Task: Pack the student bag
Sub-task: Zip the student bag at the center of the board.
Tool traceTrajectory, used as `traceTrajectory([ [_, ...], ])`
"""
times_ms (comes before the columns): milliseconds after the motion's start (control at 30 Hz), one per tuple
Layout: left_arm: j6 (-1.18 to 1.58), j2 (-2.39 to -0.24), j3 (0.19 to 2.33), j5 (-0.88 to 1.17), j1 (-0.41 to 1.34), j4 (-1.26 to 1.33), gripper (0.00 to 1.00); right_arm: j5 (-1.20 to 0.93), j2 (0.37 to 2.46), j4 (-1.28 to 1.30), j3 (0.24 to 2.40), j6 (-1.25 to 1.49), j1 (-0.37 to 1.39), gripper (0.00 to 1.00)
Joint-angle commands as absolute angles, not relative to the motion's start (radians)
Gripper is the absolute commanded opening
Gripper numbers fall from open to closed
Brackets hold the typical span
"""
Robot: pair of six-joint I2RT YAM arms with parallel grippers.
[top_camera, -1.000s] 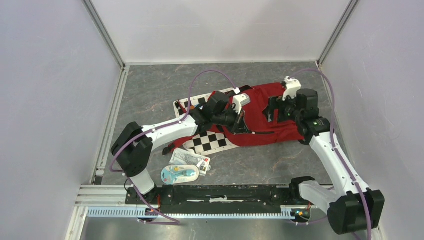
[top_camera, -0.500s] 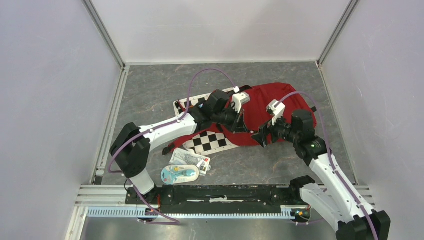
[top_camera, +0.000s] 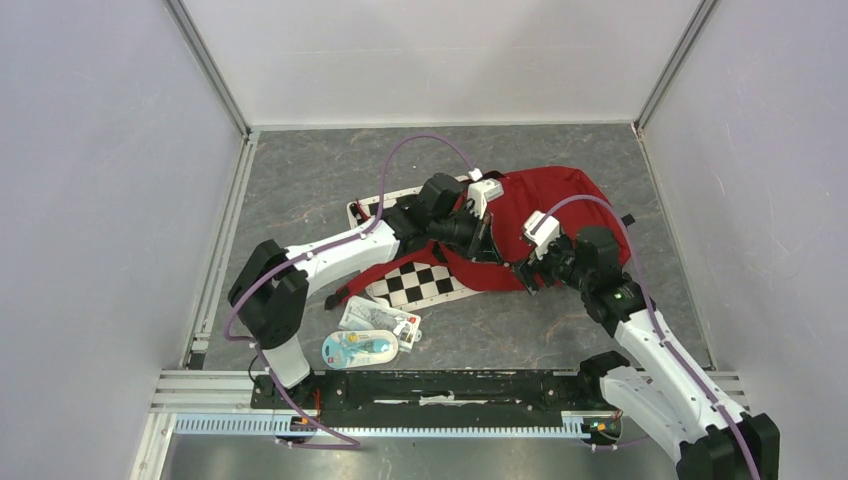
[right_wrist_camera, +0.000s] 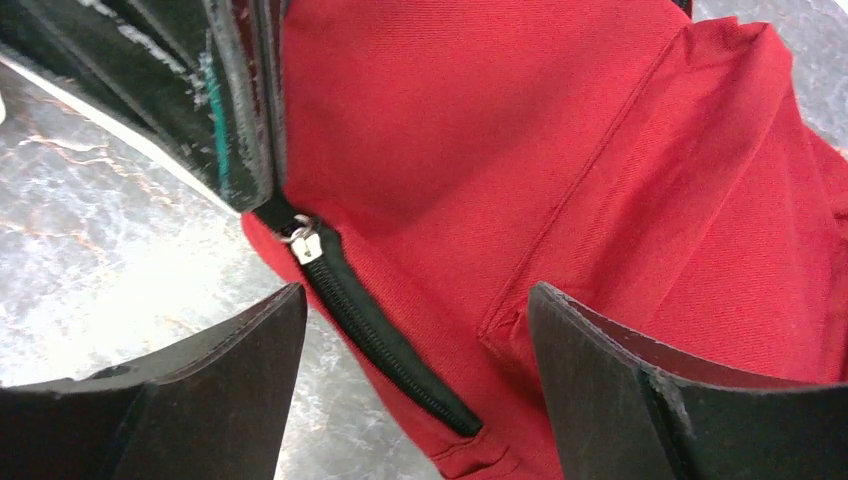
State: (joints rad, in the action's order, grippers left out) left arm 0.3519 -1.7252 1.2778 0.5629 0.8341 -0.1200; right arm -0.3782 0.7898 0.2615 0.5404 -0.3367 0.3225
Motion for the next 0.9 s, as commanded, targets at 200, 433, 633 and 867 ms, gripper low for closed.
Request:
traceTrajectory([
  [200,0.562,-1.751,1.378,0.543,0.824,-0.085,0.02,-0.247,0.865,0.265,0.565,-0.426,0.366,0.55],
  [433,0.539,-1.720,1.398,0.379,0.823,-0.184,0.02,-0.187,0.802,0.397,0.552,-0.453,0.374,0.17],
  [633,0.468,-1.721,1.426,0.276,0.800,-0.279,0.02,-0.140,0.749,0.427,0.548,-0.470,0.377,0.00],
  [867,0.438,-1.716,1.444,0.252,0.729,-0.312,0.02,-0.134,0.757,0.448,0.563,-0.483,0.382,0.00],
])
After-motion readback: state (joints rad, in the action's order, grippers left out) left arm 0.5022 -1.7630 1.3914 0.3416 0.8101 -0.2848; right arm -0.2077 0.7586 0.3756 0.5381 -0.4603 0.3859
